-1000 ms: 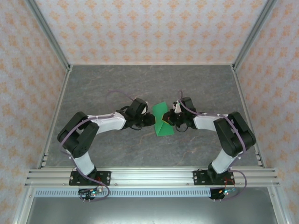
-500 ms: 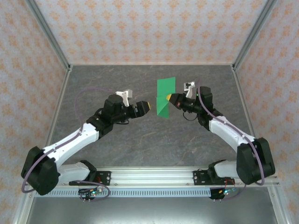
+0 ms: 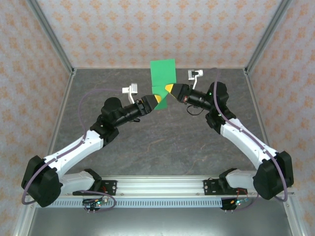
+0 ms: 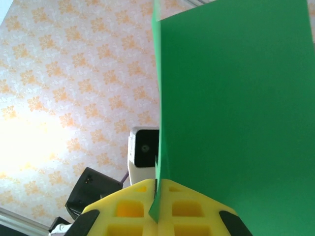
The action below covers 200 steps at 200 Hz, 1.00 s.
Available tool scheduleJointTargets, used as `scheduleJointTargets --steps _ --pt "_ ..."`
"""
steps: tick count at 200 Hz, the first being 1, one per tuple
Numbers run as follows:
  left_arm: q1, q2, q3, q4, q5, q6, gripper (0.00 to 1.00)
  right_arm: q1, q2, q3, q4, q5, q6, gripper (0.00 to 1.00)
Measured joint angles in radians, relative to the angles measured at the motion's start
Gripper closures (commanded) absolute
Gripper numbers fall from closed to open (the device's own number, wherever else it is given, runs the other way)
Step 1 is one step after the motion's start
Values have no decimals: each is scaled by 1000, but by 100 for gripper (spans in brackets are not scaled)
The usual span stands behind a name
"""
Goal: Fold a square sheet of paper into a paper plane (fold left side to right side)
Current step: Turn over the paper at the center of the table.
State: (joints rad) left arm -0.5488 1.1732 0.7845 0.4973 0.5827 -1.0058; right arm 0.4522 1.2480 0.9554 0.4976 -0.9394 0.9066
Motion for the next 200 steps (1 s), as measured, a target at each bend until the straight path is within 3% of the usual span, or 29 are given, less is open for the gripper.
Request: scheduleJointTargets --steps 73,146,170,200 --pt "0 -103 0 71 6 -36 74 6 0 0 37 4 105 93" --pt "-1 -113 0 38 5 -13 89 9 0 -1 65 4 140 90" --pt "-1 -113 0 14 4 0 97 10 0 -1 61 7 137 84" --pt "-10 -116 2 -73 -13 54 100 13 -13 0 -40 33 69 51"
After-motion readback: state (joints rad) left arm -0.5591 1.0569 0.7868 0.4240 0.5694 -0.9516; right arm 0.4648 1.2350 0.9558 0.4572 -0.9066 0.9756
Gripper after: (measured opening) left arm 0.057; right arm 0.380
